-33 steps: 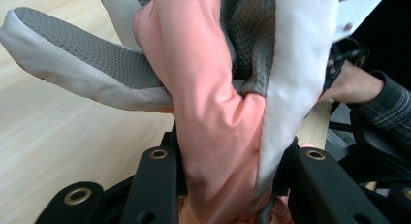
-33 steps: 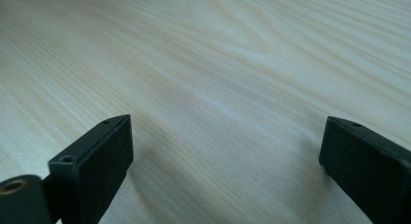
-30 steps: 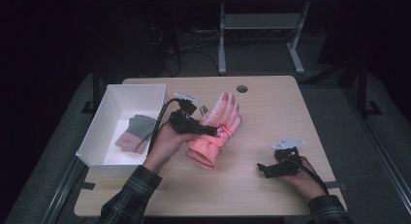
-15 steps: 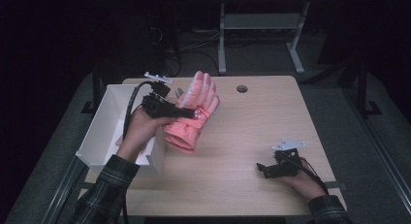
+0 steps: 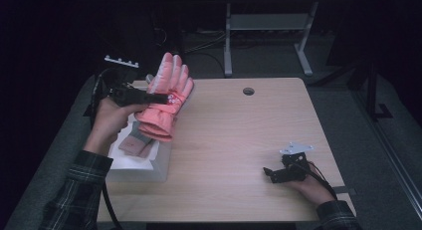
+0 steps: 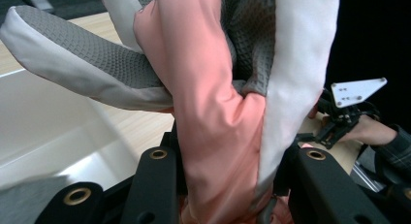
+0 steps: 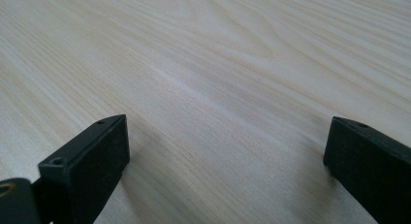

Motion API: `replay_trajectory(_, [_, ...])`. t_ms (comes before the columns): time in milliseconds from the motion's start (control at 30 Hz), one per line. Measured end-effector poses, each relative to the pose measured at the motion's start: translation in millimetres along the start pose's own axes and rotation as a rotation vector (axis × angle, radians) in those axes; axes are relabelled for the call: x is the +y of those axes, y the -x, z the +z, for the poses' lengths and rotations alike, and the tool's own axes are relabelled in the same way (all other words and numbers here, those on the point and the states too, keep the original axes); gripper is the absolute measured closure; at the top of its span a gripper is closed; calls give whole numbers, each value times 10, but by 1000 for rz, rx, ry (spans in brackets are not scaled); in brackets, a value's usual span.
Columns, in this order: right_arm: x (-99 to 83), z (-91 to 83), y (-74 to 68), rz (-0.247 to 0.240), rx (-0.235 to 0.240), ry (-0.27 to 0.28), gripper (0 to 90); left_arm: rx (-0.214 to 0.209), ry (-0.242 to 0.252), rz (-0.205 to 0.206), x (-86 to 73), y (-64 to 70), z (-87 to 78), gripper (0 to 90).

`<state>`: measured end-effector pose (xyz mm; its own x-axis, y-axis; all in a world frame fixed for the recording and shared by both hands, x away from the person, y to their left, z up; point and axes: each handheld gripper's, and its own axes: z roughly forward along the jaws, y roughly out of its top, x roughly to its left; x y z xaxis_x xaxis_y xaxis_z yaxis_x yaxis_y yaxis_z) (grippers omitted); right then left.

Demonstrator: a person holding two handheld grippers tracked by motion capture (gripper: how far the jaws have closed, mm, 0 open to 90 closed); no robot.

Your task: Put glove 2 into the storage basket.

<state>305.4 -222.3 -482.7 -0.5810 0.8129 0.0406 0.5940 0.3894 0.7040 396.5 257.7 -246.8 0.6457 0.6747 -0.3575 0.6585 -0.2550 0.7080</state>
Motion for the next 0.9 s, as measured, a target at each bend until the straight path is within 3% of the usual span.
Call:
replay_trajectory(167, [0,0,0,0,0,0,19,30,11,-32,-77,-178,-141,645])
replay_trajectory(467, [0,0,-1,0,0,0,19,96,-5,-90,-254,-506,-240,645])
replay_trajectory(700, [0,0,-1,0,0,-1,19,127,-39,-147,-403,-749,-138,645])
replay_trajectory(900, [1,1,-1,-1,1,-1,19,130,-106,-180,-523,-916,89,644])
